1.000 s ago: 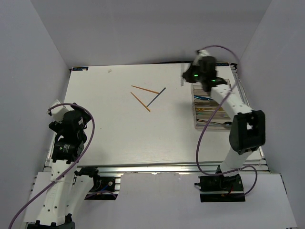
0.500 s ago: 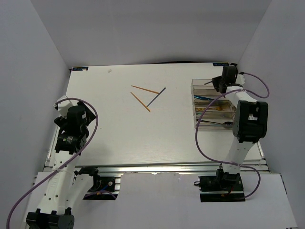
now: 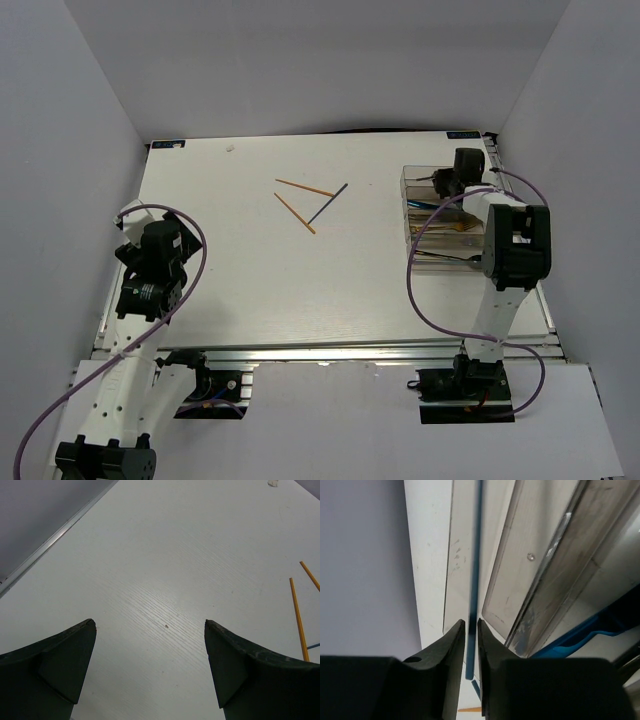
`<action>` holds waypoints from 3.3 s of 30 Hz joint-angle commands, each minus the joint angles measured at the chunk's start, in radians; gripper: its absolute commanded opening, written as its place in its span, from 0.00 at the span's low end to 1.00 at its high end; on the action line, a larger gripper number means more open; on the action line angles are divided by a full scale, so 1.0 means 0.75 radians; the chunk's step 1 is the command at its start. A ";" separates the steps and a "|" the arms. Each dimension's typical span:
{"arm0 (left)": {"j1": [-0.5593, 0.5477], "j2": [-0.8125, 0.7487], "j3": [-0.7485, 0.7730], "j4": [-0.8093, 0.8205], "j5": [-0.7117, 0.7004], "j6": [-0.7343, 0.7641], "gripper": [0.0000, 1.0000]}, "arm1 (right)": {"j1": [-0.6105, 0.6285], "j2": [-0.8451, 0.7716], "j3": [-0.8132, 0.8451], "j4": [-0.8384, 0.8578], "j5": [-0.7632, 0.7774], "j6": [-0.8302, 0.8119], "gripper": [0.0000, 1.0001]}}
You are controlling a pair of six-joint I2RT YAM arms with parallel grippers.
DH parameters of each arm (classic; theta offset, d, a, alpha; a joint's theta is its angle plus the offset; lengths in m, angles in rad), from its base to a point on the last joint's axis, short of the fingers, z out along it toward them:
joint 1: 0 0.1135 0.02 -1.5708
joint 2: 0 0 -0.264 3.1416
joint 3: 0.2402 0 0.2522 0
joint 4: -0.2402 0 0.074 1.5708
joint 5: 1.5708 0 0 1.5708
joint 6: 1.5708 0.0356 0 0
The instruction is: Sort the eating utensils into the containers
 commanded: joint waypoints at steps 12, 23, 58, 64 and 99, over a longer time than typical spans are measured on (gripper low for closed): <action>-0.003 0.185 0.128 0.029 0.181 -0.029 0.98 | 0.005 -0.248 -0.013 0.100 -0.070 -0.187 0.71; -0.528 1.558 1.271 -0.351 -0.060 -0.512 0.98 | 0.068 -0.880 -0.301 -0.287 -0.201 -1.137 0.89; -0.561 2.152 1.479 -0.427 0.163 -0.803 0.04 | 0.066 -1.206 -0.870 -0.244 -0.853 -1.387 0.77; -0.571 1.835 1.013 -0.253 0.130 -0.770 0.00 | 0.103 -1.159 -0.996 0.074 -1.205 -1.273 0.89; -0.792 0.933 0.188 0.578 0.521 -0.570 0.00 | 0.935 -0.345 -0.766 0.928 -0.837 -0.910 0.64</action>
